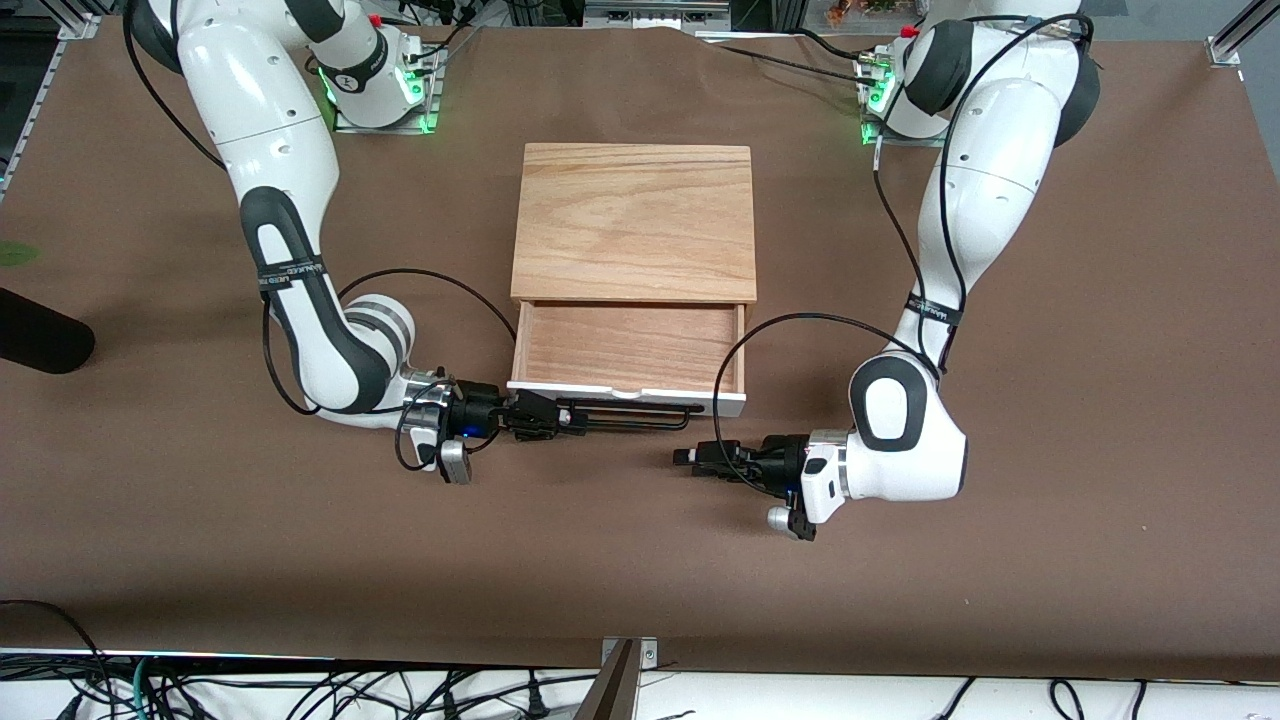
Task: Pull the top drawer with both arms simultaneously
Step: 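Pull the handle outward from the box with both grippers together, then open both grippers and release the handle, drawing them back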
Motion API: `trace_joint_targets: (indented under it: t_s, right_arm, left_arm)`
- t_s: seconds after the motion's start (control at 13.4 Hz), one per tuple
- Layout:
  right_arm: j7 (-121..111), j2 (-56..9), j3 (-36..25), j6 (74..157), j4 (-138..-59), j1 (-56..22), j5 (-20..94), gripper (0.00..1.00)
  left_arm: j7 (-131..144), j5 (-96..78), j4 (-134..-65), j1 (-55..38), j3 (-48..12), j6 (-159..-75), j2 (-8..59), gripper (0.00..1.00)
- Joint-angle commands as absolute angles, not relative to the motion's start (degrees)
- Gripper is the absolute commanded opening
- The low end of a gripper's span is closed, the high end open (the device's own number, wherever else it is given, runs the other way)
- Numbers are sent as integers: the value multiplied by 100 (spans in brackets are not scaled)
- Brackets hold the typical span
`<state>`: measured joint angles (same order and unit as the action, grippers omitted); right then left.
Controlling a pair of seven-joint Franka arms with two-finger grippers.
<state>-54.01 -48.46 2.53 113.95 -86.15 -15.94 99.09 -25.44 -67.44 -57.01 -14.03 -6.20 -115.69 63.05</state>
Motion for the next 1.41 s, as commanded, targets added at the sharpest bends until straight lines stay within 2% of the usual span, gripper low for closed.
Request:
trace_joint_targets:
  t_s: [0.0, 0.6, 0.82, 0.97, 1.34]
  right_arm:
    - [-5080, -4667, 343, 11417, -8446, -1556, 10011, 100]
    - [-5080, -4614, 325, 11408, -8438, -1547, 9749, 100]
    - [-4722, -4527, 123, 11399, -8246, -1564, 8793, 100]
    - [-4099, -4395, -8, 11382, -8104, -1564, 7539, 100]
    - [-3419, -4009, -227, 11355, -7875, -1512, 5471, 100]
  left_arm:
    - [-2400, -6741, -5414, -1477, -571, -11602, 6451, 100]
    - [-2277, -6741, -5414, -1477, -563, -11567, 6407, 100]
    - [-2040, -6497, -5423, -1442, -545, -11365, 6293, 100]
    - [-1829, -6102, -5423, -1398, -545, -11172, 6179, 100]
    - [-1802, -4968, -5432, -1345, -493, -10776, 5846, 100]
